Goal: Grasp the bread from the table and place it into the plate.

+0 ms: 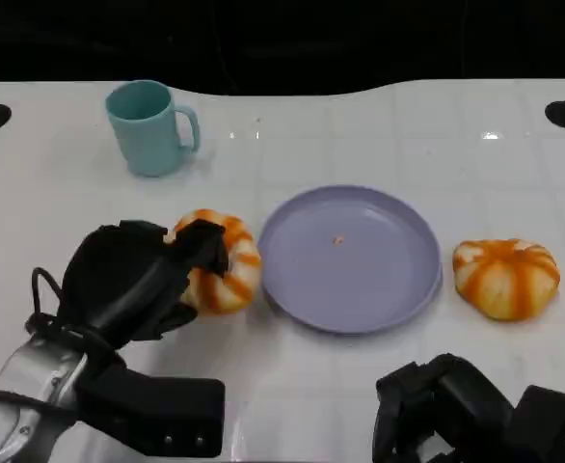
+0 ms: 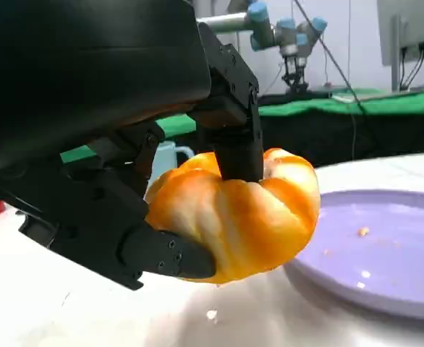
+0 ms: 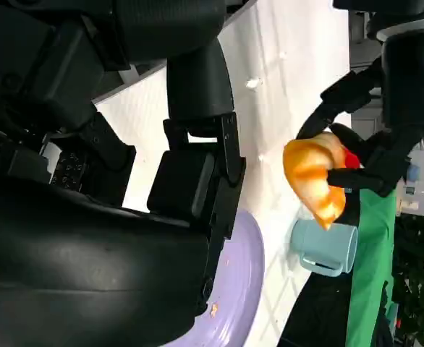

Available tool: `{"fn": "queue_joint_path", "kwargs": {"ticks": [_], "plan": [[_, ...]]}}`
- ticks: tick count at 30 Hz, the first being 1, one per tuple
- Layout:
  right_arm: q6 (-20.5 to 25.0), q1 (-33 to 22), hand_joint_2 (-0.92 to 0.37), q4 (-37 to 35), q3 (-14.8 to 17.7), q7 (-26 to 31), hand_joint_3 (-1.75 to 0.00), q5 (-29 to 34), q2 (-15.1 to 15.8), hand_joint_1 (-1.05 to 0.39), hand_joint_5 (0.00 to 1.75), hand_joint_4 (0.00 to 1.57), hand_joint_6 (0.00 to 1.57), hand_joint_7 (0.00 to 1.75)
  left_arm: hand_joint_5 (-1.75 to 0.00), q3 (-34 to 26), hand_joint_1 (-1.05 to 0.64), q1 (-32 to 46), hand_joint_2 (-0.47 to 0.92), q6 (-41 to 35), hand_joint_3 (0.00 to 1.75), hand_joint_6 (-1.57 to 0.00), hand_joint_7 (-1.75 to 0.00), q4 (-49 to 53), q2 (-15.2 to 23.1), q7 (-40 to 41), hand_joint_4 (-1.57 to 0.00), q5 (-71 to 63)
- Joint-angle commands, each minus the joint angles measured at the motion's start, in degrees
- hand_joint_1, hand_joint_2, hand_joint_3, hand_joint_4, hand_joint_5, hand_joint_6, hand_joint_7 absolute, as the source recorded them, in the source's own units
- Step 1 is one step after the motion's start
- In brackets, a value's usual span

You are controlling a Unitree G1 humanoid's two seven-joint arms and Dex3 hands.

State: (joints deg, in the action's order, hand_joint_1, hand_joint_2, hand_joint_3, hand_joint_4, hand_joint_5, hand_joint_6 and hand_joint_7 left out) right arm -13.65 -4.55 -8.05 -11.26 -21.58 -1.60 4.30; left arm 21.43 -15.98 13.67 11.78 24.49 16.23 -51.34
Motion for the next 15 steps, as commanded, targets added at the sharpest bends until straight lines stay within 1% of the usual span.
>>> {"fn": "queue_joint_path", "kwargs": {"ticks": [1,6,9,10,12,14,15], "plan": [[1.14,-0.41,-0.08,1.35,0.14,0.4,-1.39,-0.06,0.41,-1.05,1.32,1.53,1.57,1.05,-1.75,-1.46,-0.24,0.77,0.7,0.47,0.81,-0.7,-1.5,-2.65,0.69,0.53,-0.82,0.95],[-0.89,0.09,-0.08,-0.17,0.2,0.15,-1.39,-0.19,0.21,-1.05,1.33,1.53,1.57,1.05,-1.75,-1.16,-0.25,-1.6,0.7,3.9,0.82,-0.69,-1.48,-2.69,-1.2,2.73,-0.82,1.94],[-0.94,0.26,-0.07,-0.57,0.41,-0.19,-1.39,-0.87,0.06,-1.05,1.34,1.54,1.57,1.05,-1.75,-0.8,-0.26,-3.2,0.69,4.32,0.81,-0.7,-1.49,-2.48,-2.61,2.02,-0.84,1.88],[-1.57,0.46,-0.07,-1.14,0.46,-0.35,-1.39,-0.95,0.07,-1.05,1.34,1.54,1.57,1.05,-1.75,-0.39,-0.26,-4.32,0.68,4.59,0.81,-0.69,-1.49,-2.01,-3.3,1.68,-0.84,1.79],[-2.88,0.85,-0.08,-2.19,0.52,-0.49,-1.4,-0.86,0.12,-1.05,1.33,1.54,1.57,1.05,-1.75,0.34,-0.24,-6.05,0.62,4.7,0.82,-0.61,-1.65,-1.13,-4.28,1.23,-0.83,1.42],[-3.7,1.13,-0.09,-3.04,0.57,-0.37,-1.4,-0.68,0.1,-1.05,1.33,1.55,1.57,1.05,-1.75,1.4,-0.23,-8.26,0.59,4.36,0.8,-0.58,-1.71,0.63,-5.59,0.84,-0.81,0.93],[-3.72,1.11,-0.09,-3.14,0.6,-0.36,-1.4,-0.74,0.11,-1.05,1.32,1.55,1.57,1.05,-1.75,1.93,-0.23,-9.49,0.58,4.58,0.78,-0.6,-1.7,1.99,-6.36,0.89,-0.83,1.1]]}}
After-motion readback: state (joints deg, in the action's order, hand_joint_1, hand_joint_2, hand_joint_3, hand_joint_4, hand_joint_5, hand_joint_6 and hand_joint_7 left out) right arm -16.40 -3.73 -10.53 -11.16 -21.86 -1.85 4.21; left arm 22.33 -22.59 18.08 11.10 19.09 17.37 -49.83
